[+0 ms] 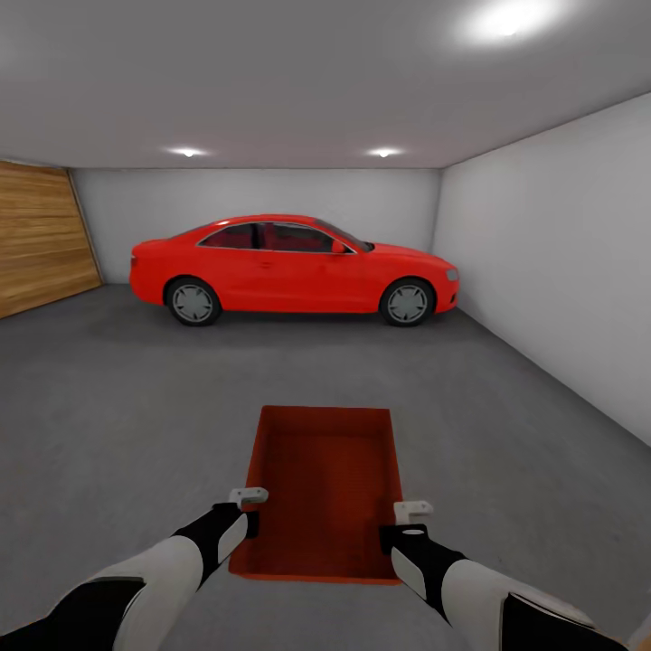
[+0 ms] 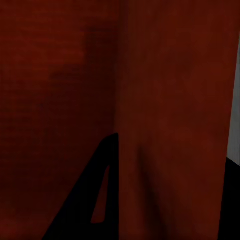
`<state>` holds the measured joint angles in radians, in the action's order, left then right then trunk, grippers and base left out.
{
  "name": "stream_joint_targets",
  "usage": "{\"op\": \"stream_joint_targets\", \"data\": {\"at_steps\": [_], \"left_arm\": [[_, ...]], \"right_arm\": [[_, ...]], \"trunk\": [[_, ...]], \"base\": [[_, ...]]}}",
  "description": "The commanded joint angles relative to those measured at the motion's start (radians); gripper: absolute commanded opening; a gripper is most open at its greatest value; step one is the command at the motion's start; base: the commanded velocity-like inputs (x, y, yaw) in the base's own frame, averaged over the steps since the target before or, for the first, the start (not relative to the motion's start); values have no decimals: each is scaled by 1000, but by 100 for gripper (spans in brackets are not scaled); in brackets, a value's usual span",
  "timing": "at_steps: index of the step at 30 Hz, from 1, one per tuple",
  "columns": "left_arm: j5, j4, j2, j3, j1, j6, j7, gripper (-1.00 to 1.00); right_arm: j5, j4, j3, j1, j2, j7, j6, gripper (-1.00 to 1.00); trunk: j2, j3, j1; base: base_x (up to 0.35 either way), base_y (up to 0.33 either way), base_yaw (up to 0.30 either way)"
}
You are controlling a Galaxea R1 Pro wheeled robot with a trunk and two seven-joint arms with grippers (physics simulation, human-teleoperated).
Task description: Move the two storage containers from the living room to the garage. In the garage, place one container on the floor and stack the other container on top of it (either order is fine).
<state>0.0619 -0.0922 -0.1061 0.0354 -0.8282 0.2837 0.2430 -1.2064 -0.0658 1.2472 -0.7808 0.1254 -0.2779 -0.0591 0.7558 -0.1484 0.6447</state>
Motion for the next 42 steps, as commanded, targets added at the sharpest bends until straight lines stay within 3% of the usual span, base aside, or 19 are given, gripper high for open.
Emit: {"op": "stream_joint_targets", "data": {"at_steps": [1,42], "left_arm": [[-5,1,0,14,0,8,18,-100],[-5,2,0,14,0,8,18,-100]], "right_arm": [[22,24,-6,-2,-1,-11,8,-100],[22,24,-6,-2,-1,-11,8,-100]], "trunk": [[1,-1,1],[1,-1,1]], "base": [[323,0,0],[323,0,0]]}}
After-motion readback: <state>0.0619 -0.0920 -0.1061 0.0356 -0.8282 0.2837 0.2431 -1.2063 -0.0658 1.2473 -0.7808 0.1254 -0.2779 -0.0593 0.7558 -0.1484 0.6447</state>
